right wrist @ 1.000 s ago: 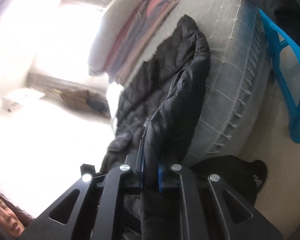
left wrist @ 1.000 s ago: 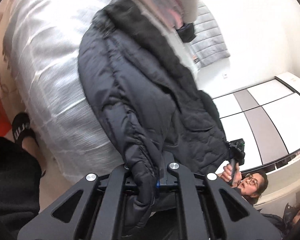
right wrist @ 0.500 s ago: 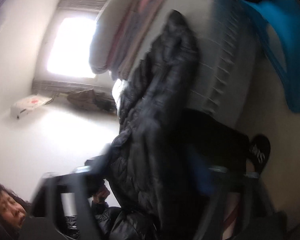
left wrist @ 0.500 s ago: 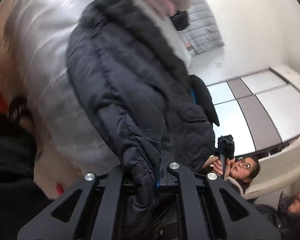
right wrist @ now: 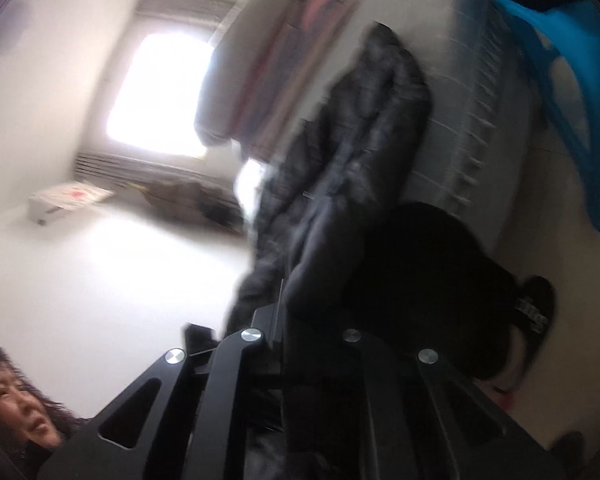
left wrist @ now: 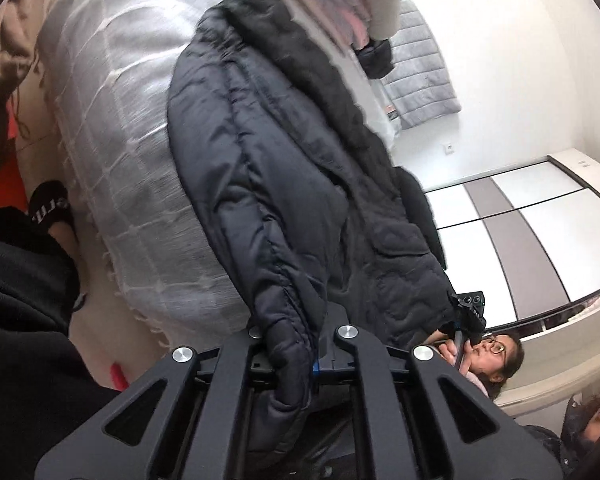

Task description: Fold large clothes

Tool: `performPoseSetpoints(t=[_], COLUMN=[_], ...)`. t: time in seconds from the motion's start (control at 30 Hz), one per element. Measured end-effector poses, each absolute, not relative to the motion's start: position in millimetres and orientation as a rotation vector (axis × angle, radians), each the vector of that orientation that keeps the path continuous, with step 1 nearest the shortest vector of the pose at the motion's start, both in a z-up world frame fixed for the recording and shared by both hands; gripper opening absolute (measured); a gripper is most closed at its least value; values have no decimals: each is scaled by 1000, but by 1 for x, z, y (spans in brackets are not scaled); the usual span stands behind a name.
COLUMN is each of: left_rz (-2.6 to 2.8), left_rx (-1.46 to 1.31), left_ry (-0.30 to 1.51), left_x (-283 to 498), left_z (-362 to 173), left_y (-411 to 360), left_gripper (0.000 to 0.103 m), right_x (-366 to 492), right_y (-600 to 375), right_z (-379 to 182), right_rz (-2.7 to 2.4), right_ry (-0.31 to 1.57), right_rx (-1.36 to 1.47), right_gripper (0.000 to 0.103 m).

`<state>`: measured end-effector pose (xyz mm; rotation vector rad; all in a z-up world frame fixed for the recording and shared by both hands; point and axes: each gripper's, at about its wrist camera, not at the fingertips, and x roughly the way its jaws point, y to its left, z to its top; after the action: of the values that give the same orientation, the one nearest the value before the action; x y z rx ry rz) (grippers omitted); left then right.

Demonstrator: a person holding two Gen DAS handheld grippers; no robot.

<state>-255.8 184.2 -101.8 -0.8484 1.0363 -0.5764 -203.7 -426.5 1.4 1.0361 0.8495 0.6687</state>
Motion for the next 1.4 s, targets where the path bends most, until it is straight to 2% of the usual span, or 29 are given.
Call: performPoseSetpoints(t=[0.17,0.27,0.43,0.57,0.7,0.8,0.9,0.97,1.0,1.1,1.2,1.4], left_rz=[-665,-687,-671,-680,-693,-668,-575,-502,-454,-435,-466,-467], left_rx=[-849,-879,-998,-1037,-1029,-1074,-1185,-1218,-1237,-1281,-1228,-1248], left_ry=[927,888,848,803,760,771,913,1019,1065,1070,1045,995], left_x=[-267,-272,-255,-222,-153,-96,-20,11,26,34,37,48], left_z=[-54,-39,-48,-41,-13,-14,-57,-89,-111,-130,-117,-108], left_y=[178,184,208,220,223,231,240,242,243,241,237,238], left_gripper=[3,3,3,3,3,4,6,8,8,11,12,13], right_x=[-215,-217,-197,-159,-86,-32,37,70,81,84,82,84], right_y=[-436,-451,-470,-473,-471,-470,-471,-473,-476,-477,-483,-469], right_z=[21,18,-3,1,18,15,-26,-66,-91,-109,-104,-82], right_rz=[804,807,771,773,761,718,585,459,385,363,384,518], right_ry=[605,537,517,506,503,546,699,824,891,909,888,924], right_rx=[1188,1255,1335,1334,1318,1325,1404,1444,1470,1487,1463,1433], right_gripper=[9,9,9,9,9,9,15,31,42,43,52,56])
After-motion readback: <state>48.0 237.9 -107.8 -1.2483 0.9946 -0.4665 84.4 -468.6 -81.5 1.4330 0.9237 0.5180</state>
